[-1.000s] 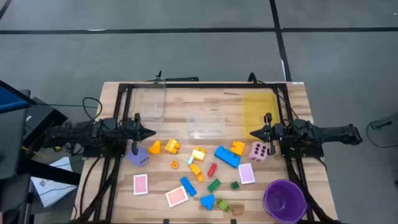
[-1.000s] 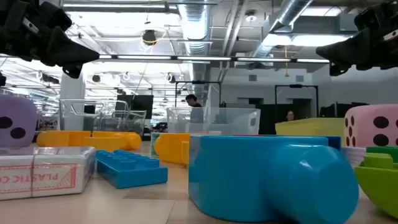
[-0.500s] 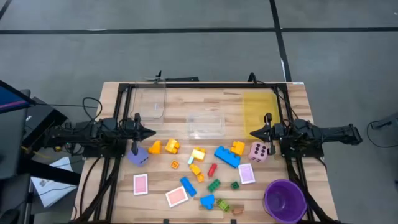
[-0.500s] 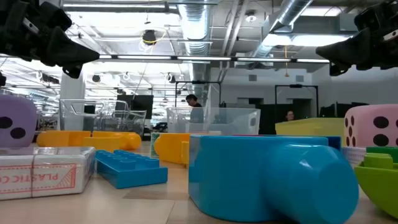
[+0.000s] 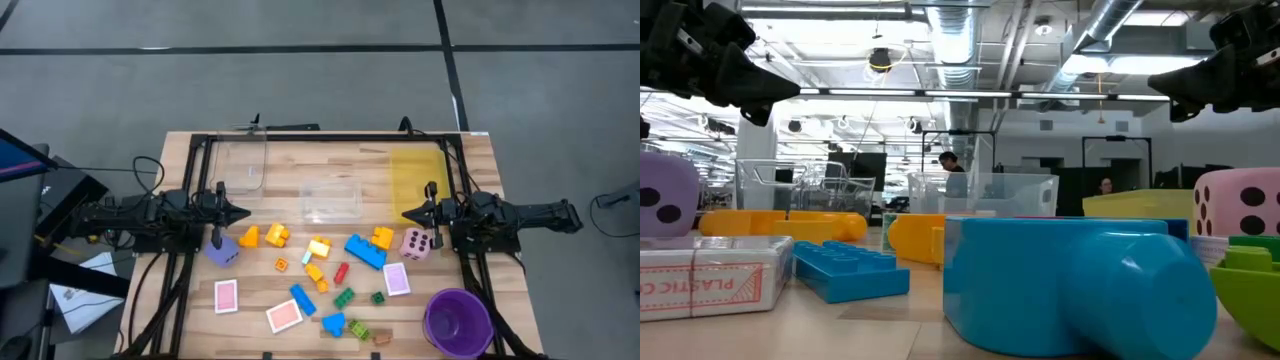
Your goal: Pick & Place Toys
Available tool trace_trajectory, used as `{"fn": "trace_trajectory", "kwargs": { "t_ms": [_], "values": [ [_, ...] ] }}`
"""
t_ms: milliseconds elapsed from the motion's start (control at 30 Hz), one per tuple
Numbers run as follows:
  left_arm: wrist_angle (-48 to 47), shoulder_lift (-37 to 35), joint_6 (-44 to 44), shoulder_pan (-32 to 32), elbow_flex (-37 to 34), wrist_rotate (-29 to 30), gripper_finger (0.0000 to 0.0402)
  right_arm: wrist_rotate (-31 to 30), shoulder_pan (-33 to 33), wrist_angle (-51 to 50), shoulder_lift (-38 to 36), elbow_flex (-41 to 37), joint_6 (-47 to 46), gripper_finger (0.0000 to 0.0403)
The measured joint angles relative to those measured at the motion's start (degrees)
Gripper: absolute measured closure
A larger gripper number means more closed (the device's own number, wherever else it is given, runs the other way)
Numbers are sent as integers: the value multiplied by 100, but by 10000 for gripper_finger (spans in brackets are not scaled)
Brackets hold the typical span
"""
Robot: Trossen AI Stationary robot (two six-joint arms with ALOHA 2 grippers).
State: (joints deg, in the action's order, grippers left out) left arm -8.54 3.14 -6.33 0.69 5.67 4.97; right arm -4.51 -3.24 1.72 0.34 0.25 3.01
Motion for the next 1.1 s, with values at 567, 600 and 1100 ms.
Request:
{"fn": "trace_trajectory", "kwargs": {
  "t_ms": [567, 600, 1100],
  "values": [
    [76, 2, 0, 0, 0, -22, 399, -145, -37, 1086, -1, 0, -2072, 403],
    [218, 2, -11, 0, 0, 8, 399, -151, -38, 1212, 0, 0, -2244, 403],
    [2020, 2, -366, 2, 0, 232, 395, -148, -48, 1328, 0, 37, -2397, 396]
  ]
}}
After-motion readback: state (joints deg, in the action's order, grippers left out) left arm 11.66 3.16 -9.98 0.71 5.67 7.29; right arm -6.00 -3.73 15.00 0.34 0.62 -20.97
